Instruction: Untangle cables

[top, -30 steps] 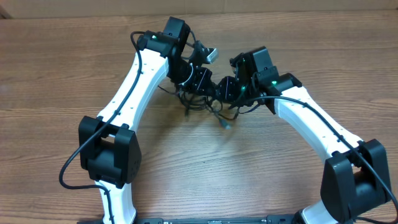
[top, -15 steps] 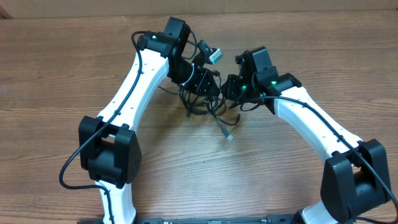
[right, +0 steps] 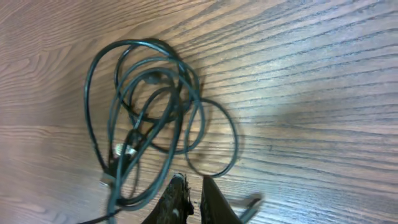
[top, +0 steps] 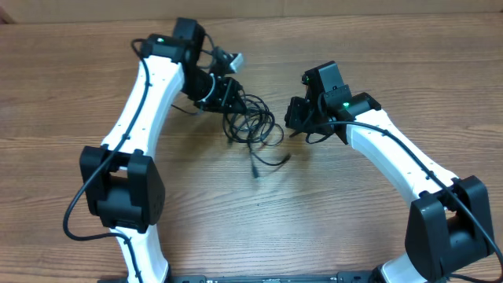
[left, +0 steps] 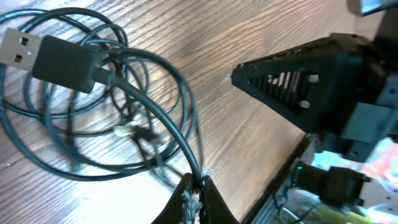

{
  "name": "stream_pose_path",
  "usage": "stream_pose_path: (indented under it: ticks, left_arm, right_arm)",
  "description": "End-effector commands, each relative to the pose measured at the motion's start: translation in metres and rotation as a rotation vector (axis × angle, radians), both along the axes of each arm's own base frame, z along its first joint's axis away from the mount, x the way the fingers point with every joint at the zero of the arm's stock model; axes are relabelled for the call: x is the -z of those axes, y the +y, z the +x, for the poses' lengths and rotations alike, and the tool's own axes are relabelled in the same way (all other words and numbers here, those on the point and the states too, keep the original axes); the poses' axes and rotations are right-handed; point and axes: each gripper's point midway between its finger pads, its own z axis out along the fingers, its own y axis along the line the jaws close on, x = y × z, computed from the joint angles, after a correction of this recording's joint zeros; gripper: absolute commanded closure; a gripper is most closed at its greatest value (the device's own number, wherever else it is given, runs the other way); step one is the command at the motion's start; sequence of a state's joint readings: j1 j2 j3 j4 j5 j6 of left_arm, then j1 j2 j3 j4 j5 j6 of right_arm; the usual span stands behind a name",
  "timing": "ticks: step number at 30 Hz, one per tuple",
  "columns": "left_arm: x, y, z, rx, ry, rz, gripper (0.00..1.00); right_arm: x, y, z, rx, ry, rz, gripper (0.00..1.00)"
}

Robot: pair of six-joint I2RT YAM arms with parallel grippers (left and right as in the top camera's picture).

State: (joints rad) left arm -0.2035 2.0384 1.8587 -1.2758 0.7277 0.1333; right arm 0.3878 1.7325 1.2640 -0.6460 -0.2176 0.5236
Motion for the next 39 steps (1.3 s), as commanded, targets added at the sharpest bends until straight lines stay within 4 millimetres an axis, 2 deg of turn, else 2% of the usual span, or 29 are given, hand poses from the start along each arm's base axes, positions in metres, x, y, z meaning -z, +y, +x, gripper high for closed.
stream_pose_path:
  ticks: [1, 3, 6, 8, 10, 11, 13, 15, 16, 18, 20, 23, 26, 28, 31, 34, 36, 39]
  left_arm:
    - [-0.025, -0.012, -0.005, 0.02, -0.019, -0.083, 0.96]
    - [-0.027, -0.016, -0.009, 0.028, -0.009, -0.093, 0.96]
    - [-0.041, -0.04, -0.019, 0.12, -0.041, -0.207, 0.96]
    - [-0.041, -0.054, -0.025, 0.164, -0.061, -0.208, 0.96]
    - [-0.036, -0.062, -0.028, 0.191, -0.08, -0.174, 0.78]
    - [-0.029, -0.072, -0.033, 0.224, -0.1, -0.126, 0.53]
    - [-0.018, -0.076, -0.037, 0.262, -0.14, -0.033, 0.45]
    - [-0.002, -0.068, -0.031, 0.255, -0.183, 0.117, 0.45]
    - [0.009, -0.053, -0.019, 0.19, -0.199, 0.249, 0.46]
    - [0.017, -0.032, -0.004, 0.069, -0.203, 0.388, 0.45]
    - [0.021, 0.0, 0.016, -0.117, -0.195, 0.517, 0.39]
    - [0.021, 0.03, 0.035, -0.292, -0.156, 0.529, 0.33]
    - [0.026, 0.052, 0.055, -0.376, -0.151, 0.511, 0.21]
    - [0.031, 0.05, 0.057, -0.312, -0.164, 0.488, 0.2]
    - [0.041, 0.037, 0.053, -0.174, -0.175, 0.44, 0.19]
    - [0.066, 0.03, 0.05, -0.093, -0.152, 0.453, 0.18]
    - [0.099, 0.028, 0.046, -0.068, -0.082, 0.476, 0.17]
    - [0.119, 0.027, 0.045, -0.055, -0.047, 0.488, 0.18]
  right_arm:
    - [-0.01, -0.006, 0.005, 0.031, -0.035, -0.024, 0.93]
    - [-0.006, -0.016, 0.005, 0.106, 0.001, -0.03, 0.93]
    - [0.004, -0.053, 0.001, 0.316, 0.097, -0.071, 0.93]
    - [0.011, -0.08, -0.005, 0.449, 0.168, -0.092, 0.93]
    - [0.014, -0.1, -0.009, 0.516, 0.212, -0.103, 0.87]
    - [0.016, -0.115, -0.011, 0.553, 0.234, -0.109, 0.81]
    - [0.018, -0.13, -0.013, 0.584, 0.256, -0.114, 0.74]
    - [0.019, -0.139, -0.016, 0.604, 0.281, -0.111, 0.7]
    - [0.019, -0.141, -0.018, 0.608, 0.29, -0.111, 0.69]
    - [0.019, -0.141, -0.018, 0.607, 0.292, -0.112, 0.67]
    - [0.019, -0.14, -0.019, 0.601, 0.291, -0.113, 0.67]
    - [0.019, -0.14, -0.019, 0.601, 0.29, -0.113, 0.66]
    - [0.019, -0.14, -0.019, 0.601, 0.291, -0.113, 0.66]
    - [0.019, -0.14, -0.019, 0.601, 0.291, -0.113, 0.66]
    - [0.019, -0.139, -0.019, 0.599, 0.294, -0.106, 0.66]
    - [0.019, -0.139, -0.019, 0.598, 0.294, -0.107, 0.66]
    - [0.019, -0.139, -0.019, 0.599, 0.294, -0.107, 0.66]
    - [0.019, -0.139, -0.019, 0.599, 0.293, -0.107, 0.66]
